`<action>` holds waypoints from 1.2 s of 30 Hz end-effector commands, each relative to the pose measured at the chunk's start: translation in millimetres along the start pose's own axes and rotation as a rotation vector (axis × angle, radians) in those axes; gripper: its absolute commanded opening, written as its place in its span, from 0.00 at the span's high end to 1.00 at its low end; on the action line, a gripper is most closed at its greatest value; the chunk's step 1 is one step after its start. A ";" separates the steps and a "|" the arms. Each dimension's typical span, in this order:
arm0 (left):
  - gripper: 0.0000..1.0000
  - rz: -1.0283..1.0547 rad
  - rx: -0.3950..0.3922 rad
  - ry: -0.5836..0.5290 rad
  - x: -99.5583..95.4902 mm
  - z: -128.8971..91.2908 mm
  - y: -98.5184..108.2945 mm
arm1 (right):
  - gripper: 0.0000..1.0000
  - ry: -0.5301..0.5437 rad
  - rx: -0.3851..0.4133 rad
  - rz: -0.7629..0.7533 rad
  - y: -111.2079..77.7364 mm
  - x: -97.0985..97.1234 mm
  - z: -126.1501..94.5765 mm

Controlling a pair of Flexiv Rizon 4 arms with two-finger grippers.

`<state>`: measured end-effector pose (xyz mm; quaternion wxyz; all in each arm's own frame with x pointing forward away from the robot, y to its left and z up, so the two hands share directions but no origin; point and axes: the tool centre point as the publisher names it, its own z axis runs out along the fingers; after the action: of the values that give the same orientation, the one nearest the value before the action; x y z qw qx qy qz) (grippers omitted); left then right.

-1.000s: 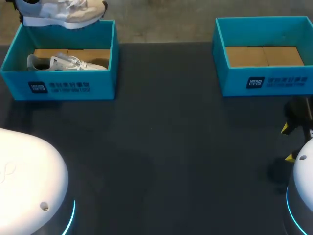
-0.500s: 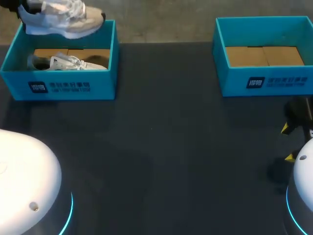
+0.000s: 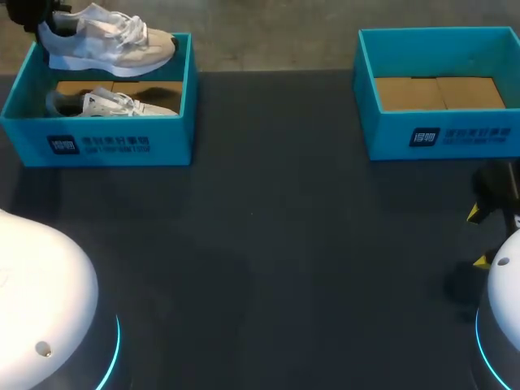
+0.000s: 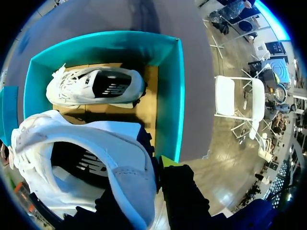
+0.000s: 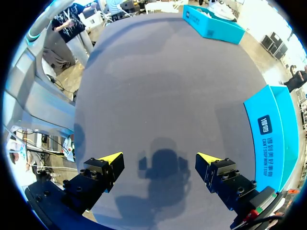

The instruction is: Take the shoe out of the shoebox, open the shoe tongue, remove and reinsert the insole, then place the shoe into the shoebox

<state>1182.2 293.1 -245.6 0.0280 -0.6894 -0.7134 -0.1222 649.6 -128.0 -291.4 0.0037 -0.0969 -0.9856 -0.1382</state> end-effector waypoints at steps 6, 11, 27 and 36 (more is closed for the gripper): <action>1.00 -0.033 0.016 -0.024 7.2 4.0 7.6 | 0.00 -0.003 0.001 -0.001 -0.3 1.5 -0.1; 1.00 -0.039 0.021 -0.023 14.9 7.3 7.9 | 0.00 -0.003 0.001 -0.001 -0.3 1.5 -0.1; 1.00 -0.019 0.042 0.003 7.9 28.4 4.2 | 0.00 -0.003 0.001 -0.001 -0.3 1.5 -0.1; 1.00 -0.011 0.062 0.020 3.5 42.2 2.1 | 0.00 -0.003 0.001 -0.001 -0.3 1.5 -0.1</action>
<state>1184.6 305.9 -281.8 0.0523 -0.6826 -0.7207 -0.1087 649.6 -128.0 -291.4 0.0038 -0.0969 -0.9856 -0.1382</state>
